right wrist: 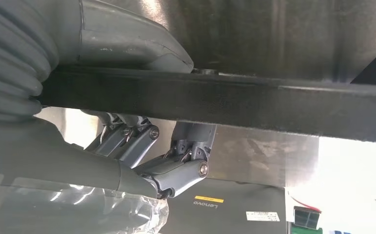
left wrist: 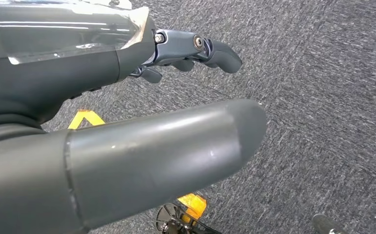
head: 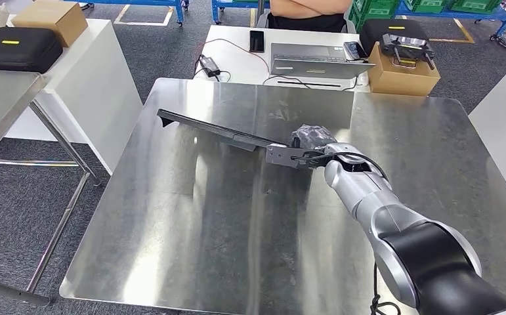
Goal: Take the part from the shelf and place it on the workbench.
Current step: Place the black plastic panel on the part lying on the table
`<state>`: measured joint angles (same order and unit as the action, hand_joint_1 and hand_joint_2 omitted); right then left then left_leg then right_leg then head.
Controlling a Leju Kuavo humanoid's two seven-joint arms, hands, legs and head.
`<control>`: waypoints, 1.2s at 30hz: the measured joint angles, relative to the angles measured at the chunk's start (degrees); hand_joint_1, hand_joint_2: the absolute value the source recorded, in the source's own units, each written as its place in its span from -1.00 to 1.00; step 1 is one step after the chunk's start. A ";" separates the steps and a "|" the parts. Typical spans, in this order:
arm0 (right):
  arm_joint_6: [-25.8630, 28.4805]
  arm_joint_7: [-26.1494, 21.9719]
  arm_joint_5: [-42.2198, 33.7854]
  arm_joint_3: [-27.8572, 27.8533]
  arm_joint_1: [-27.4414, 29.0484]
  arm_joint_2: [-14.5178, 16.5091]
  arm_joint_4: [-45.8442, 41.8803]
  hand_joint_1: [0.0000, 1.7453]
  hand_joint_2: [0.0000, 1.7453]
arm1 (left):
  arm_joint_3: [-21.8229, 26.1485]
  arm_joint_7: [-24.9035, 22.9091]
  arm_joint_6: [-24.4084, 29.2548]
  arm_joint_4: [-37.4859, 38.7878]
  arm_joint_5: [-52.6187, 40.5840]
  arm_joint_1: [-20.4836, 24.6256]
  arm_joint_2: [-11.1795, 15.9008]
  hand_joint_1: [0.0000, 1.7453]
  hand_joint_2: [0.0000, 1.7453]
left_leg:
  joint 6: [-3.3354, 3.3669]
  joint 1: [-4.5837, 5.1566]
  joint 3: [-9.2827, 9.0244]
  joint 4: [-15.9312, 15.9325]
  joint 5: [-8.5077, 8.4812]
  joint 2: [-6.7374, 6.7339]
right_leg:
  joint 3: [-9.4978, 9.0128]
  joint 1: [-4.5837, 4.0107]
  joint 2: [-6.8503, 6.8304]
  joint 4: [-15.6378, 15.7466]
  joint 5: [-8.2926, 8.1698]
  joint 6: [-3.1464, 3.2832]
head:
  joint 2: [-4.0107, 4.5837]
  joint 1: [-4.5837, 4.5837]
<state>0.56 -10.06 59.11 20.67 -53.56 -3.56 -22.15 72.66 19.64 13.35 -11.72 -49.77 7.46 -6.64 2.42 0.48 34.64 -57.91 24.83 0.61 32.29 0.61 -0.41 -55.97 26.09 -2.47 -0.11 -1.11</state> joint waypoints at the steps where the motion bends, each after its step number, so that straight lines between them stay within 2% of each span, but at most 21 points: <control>1: -0.26 0.20 0.22 0.27 -0.08 0.01 0.17 1.00 1.00 | 0.01 0.03 -0.05 0.00 0.00 0.00 0.00 -1.00 -1.00 | 0.05 0.00 -0.07 0.00 -0.03 0.00 | -0.07 0.00 0.00 0.00 -0.02 0.02 | 0.00 -0.01; 8: -8.74 2.31 4.07 3.59 -1.40 -1.08 0.74 1.00 1.00 | 0.26 0.41 -1.34 0.00 0.03 0.02 0.00 -1.00 -1.00 | 0.22 0.03 -1.00 -0.02 0.18 0.35 | -1.06 0.08 -0.33 0.10 0.32 -0.08 | 0.00 0.00; 10: -6.23 1.96 4.44 4.28 -0.81 -1.88 0.43 1.00 1.00 | 0.51 0.40 -1.38 0.00 0.25 0.03 -0.01 -1.00 -1.00 | 0.24 0.03 -1.25 -0.02 0.30 0.58 | -1.43 0.09 -0.56 0.17 0.48 -0.10 | 0.00 0.00; 13: 0.62 1.28 4.98 4.74 2.46 -3.24 -2.08 1.00 1.00 | 1.00 0.27 -1.38 0.00 0.80 0.09 -0.01 -1.00 -1.00 | 0.33 0.08 -1.30 -0.02 0.38 0.61 | -1.51 0.12 -0.62 0.22 0.52 -0.13 | 0.00 0.01; 15: 2.97 1.99 6.56 4.81 6.55 -4.38 -6.73 0.00 0.00 | 1.25 0.15 -1.31 0.00 1.03 0.24 0.00 -1.00 0.00 | 0.35 0.09 -1.30 -0.03 0.38 0.59 | -1.51 0.13 -0.61 0.29 0.51 -0.13 | 0.00 0.01; 17: 3.24 4.35 9.54 4.74 12.92 -6.05 -15.16 -1.00 -1.00 | 1.47 0.16 -1.24 0.00 1.27 0.36 -0.02 -1.00 1.00 | 0.41 0.07 -1.30 -0.02 0.39 0.75 | -1.65 0.12 -0.76 0.38 0.55 -0.18 | 0.00 -0.02; 18: 3.14 5.72 11.21 4.62 16.64 -6.89 -19.99 -1.00 -1.00 | 1.59 0.24 -1.22 0.00 1.48 0.34 -0.04 -1.00 1.00 | 0.43 0.06 -1.29 -0.02 0.42 0.86 | -1.72 0.12 -0.85 0.41 0.59 -0.24 | 0.00 -0.03; 20: 2.83 7.90 14.06 4.28 23.90 -8.42 -29.46 -1.00 -1.00 | 1.95 0.40 -1.21 0.00 1.99 0.18 -0.06 -1.00 0.00 | 0.42 0.08 -1.31 -0.02 0.57 0.94 | -1.83 0.12 -0.92 0.44 0.64 -0.40 | 0.00 -0.03; 22: 2.31 8.42 15.46 3.94 28.58 -9.27 -35.58 -1.00 -1.00 | 2.29 0.40 -1.16 0.00 2.01 0.02 -0.07 -1.00 -1.00 | 0.39 0.08 -1.41 -0.02 0.79 0.75 | -1.88 0.11 -0.71 0.46 0.64 -0.48 | 0.00 -0.01; 28: 1.01 8.29 17.97 2.88 35.12 -9.54 -43.84 -1.00 -1.00 | 2.39 -0.29 -0.86 0.00 0.77 -0.06 -0.19 -1.00 -1.00 | 0.29 0.03 -1.62 -0.02 1.18 0.20 | -1.91 0.05 -0.15 0.50 0.81 -0.40 | 0.00 -0.01; 36: 1.64 7.20 20.34 0.89 39.57 -8.77 -48.83 -1.00 -1.00 | 2.38 -0.56 -0.84 0.00 0.59 -0.20 -0.17 -1.00 -1.00 | 0.17 -0.09 -1.61 -0.01 1.29 0.11 | -1.92 -0.06 -0.07 0.49 0.93 -0.45 | 0.00 0.00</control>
<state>2.20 -2.86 79.46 21.56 -13.99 -12.33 -70.99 75.03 19.08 12.52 -11.72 -49.18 7.26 -6.82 2.58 0.39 33.02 -57.92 26.12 0.72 30.37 0.55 -0.48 -55.48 27.03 -2.93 -0.11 -1.11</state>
